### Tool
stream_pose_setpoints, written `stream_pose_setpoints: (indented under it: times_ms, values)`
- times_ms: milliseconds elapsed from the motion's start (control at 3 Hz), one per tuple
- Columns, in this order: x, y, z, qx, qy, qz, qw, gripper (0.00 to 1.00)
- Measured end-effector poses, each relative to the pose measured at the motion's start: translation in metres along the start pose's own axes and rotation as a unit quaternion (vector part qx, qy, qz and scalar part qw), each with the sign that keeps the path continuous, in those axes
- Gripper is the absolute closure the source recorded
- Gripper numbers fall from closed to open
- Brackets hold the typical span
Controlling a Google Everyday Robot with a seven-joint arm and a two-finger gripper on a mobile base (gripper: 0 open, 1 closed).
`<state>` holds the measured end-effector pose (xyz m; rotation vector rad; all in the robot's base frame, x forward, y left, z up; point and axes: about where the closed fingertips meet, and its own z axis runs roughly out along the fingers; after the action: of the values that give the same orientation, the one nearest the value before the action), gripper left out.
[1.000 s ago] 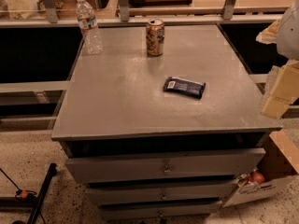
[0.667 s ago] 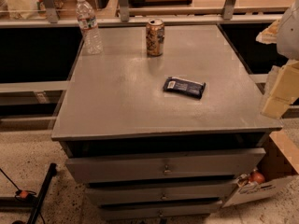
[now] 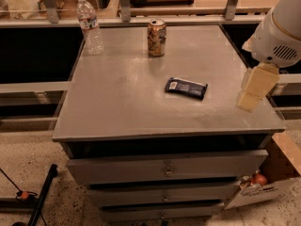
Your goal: Pick rxbar blueberry
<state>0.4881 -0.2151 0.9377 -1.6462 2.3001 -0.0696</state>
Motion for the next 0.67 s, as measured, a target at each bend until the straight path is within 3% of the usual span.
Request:
stream_pose_setpoints:
  times_ms: [667]
  values:
    - [-0.005, -0.045, 0.072, -0.013, -0.047, 0.050, 0.9976, 0.00]
